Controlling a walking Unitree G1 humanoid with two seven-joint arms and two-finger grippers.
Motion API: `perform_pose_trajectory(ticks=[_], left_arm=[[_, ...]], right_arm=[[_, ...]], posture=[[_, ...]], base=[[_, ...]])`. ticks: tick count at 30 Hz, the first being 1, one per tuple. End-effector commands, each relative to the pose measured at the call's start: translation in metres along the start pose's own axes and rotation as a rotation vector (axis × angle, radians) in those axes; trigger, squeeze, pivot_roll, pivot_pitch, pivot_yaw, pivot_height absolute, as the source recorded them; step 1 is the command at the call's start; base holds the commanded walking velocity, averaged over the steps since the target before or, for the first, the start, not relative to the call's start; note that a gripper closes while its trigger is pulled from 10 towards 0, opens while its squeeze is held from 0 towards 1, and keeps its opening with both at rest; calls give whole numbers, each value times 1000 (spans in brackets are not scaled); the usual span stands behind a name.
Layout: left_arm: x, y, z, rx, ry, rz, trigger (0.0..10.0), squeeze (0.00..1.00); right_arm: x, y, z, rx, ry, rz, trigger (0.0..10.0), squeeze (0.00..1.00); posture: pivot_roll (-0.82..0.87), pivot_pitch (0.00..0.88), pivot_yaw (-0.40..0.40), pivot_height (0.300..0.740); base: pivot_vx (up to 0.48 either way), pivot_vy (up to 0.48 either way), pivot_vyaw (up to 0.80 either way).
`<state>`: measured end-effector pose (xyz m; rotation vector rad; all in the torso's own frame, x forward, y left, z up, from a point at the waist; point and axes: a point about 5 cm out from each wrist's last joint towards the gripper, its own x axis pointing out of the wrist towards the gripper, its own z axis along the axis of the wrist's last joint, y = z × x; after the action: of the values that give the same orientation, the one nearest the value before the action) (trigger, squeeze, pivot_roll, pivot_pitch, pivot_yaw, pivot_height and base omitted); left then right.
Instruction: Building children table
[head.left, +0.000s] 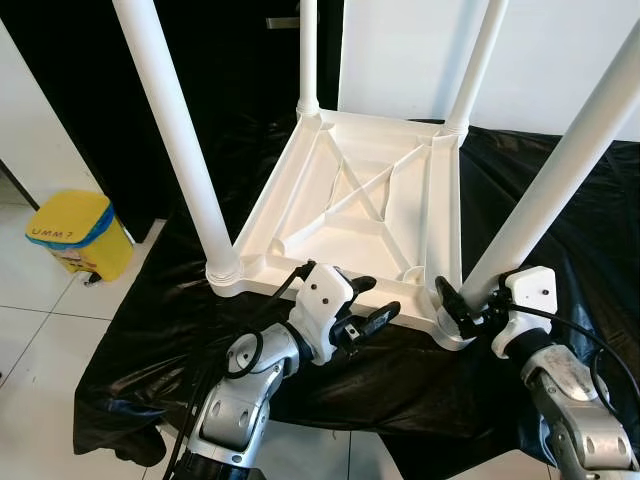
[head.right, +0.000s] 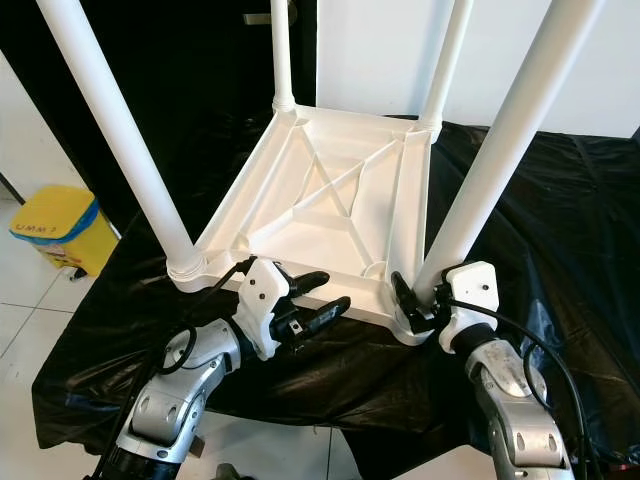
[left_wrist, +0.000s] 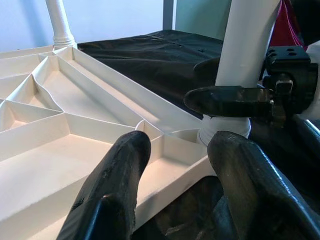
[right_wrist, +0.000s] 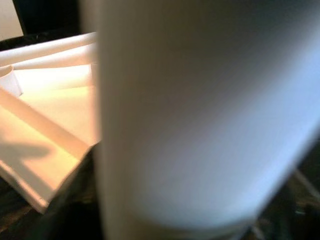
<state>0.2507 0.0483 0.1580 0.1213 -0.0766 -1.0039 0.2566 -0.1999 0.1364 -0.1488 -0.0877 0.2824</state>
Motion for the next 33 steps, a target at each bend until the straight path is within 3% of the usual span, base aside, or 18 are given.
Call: perform_pose_trajectory(ticks=[1,9,10,11,12,21,24,33], left_arm=[[1,7,-2,3,10,144,10000,0],[1,4,-3,1,10,142,10000,0],[1,2,-4,-1,12,140,10000,0],[1,2,-4,-1,12,140,10000,0],[1,1,-4,-1,13,140,10000,0],[3,-1,-5,-5,12,132,10000,0],[4,-2,-5,-7,11,132,10000,0],[5,-1,-4,-3,8,135,10000,0]], right_arm=[[1,-4,-4,-5,25,-11,0,0],[0,1,-6,25,28,-10,0,0],[-1,6,-8,61,32,-37,7961,0],[-1,6,-8,61,32,-37,7961,0],[-2,6,-8,68,33,-49,10000,0],[-5,12,-10,100,37,-169,10000,0],[-4,18,-10,134,25,-293,10000,0],[-2,24,-8,157,20,-359,10000,0]], posture=[[-24,71,-39,740],[-18,65,-45,740],[-18,60,-46,740],[-18,60,-46,740],[-18,60,-46,740],[-26,59,-53,740],[-21,51,-55,740],[-15,41,-54,740]], base=[[0,0,0],[0,0,0],[0,0,0],[0,0,0],[0,0,0],[0,0,0],[0,0,0],[0,0,0]])
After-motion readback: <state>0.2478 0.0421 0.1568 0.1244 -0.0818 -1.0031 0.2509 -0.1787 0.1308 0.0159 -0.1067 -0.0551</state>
